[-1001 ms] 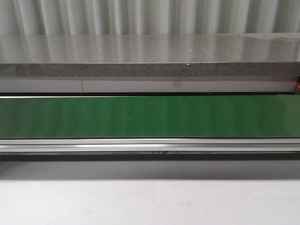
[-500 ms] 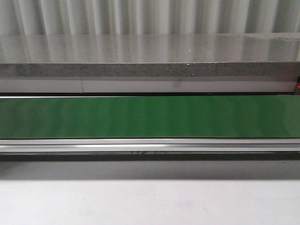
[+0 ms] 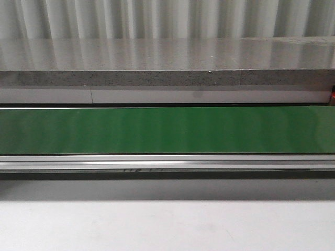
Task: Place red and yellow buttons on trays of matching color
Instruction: 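Grasp the red push-button with the left gripper and carry it over the belt, then set the red button on the belt and open the left gripper, then grasp the last yellow push-button on the table with the left gripper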
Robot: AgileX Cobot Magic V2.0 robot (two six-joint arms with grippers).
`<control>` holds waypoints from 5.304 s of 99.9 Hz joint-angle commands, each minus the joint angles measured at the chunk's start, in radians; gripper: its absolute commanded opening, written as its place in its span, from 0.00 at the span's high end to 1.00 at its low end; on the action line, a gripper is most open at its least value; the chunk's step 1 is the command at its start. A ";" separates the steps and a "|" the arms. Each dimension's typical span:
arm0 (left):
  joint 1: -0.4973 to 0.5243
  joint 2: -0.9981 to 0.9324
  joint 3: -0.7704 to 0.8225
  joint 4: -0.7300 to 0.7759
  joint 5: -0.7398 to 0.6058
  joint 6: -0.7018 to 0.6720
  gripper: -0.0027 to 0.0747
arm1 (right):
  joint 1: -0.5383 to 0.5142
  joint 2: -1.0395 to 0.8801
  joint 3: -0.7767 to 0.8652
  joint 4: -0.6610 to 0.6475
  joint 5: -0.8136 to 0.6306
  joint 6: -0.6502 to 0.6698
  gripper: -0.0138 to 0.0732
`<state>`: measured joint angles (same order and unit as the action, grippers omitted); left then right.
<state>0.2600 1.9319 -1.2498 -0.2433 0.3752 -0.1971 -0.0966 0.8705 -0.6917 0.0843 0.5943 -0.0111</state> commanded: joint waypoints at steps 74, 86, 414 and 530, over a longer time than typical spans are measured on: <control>-0.001 -0.088 -0.090 -0.026 -0.004 -0.006 0.95 | 0.003 -0.015 -0.029 0.000 -0.057 -0.009 0.92; -0.005 -0.121 -0.143 -0.026 0.045 -0.004 0.99 | 0.003 -0.015 -0.029 0.000 -0.057 -0.009 0.92; 0.164 -0.009 -0.223 0.050 0.143 0.217 0.16 | 0.003 -0.015 -0.029 0.000 -0.057 -0.009 0.92; 0.102 -0.249 -0.228 0.044 0.346 0.223 0.99 | 0.003 -0.015 -0.029 0.000 -0.057 -0.009 0.92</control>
<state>0.3882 1.8071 -1.4783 -0.1840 0.7377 0.0199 -0.0966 0.8705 -0.6917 0.0843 0.5943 -0.0130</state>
